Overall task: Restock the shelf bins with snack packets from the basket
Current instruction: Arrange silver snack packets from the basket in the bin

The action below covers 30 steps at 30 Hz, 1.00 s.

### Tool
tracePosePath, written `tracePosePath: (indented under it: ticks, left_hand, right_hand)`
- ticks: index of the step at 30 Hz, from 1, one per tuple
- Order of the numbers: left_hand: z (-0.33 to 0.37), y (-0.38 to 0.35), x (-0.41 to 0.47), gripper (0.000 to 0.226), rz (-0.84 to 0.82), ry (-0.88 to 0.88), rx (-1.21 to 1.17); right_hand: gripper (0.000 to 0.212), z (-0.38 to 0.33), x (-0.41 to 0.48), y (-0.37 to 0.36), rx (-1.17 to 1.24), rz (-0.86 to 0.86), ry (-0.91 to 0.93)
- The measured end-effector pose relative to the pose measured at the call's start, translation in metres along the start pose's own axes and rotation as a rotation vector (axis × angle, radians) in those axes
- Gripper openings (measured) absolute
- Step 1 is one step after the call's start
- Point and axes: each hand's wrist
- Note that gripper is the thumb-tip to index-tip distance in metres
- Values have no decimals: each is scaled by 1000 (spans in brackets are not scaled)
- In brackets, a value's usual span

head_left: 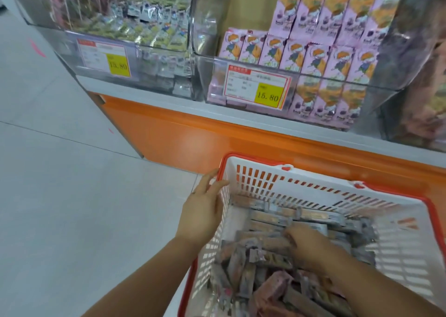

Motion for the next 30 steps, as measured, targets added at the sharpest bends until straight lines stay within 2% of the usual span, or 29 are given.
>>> tracePosePath:
  ticks: [1, 4, 7, 9, 10, 13, 17, 20, 23, 25, 28, 30]
  left_hand:
    - [-1, -1, 0, 37, 2, -3, 12]
    - [1, 0, -2, 41, -11, 7, 81]
    - [6, 8, -6, 48, -50, -38, 186]
    - [14, 19, -10, 46, -63, -41, 203]
    - [18, 26, -14, 42, -54, -36, 186]
    - [28, 50, -30, 34, -7, -21, 57]
    - [48, 89, -62, 27, 112, 46, -250]
    - [65, 113, -87, 6, 92, 196, -601]
    - [80, 127, -106, 21, 44, 223, -868]
    - [84, 134, -112, 30, 97, 197, -904]
    - [86, 148, -111, 26, 228, 153, -963]
    - [82, 160, -105, 25, 328, 103, -1014]
  right_hand:
    - [11, -2, -5, 11, 53, -19, 18]
    - [27, -14, -30, 47, 239, 11, 53]
    - [34, -30, -68, 73, 377, 37, 106]
    - [30, -41, -93, 84, 539, 9, 148]
    - [19, -47, -103, 87, 636, -18, 187]
    - [38, -66, -129, 89, 942, -44, 324]
    - [25, -102, -156, 82, 1223, -76, 527]
    - [28, -130, -167, 80, 1281, -71, 629]
    - [25, -163, -177, 81, 1225, 15, 699]
    - [19, -185, -181, 84, 1146, 155, 705]
    - [13, -213, -191, 97, 973, 373, 715]
    - [13, -227, -202, 114, 791, 438, 777]
Point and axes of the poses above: each hand's wrist, its own x-axis towards the middle knuckle, its own y-axis out of the back of the hand, z = x × y, and after that the axes turned 14 degrees about -z, right-handed
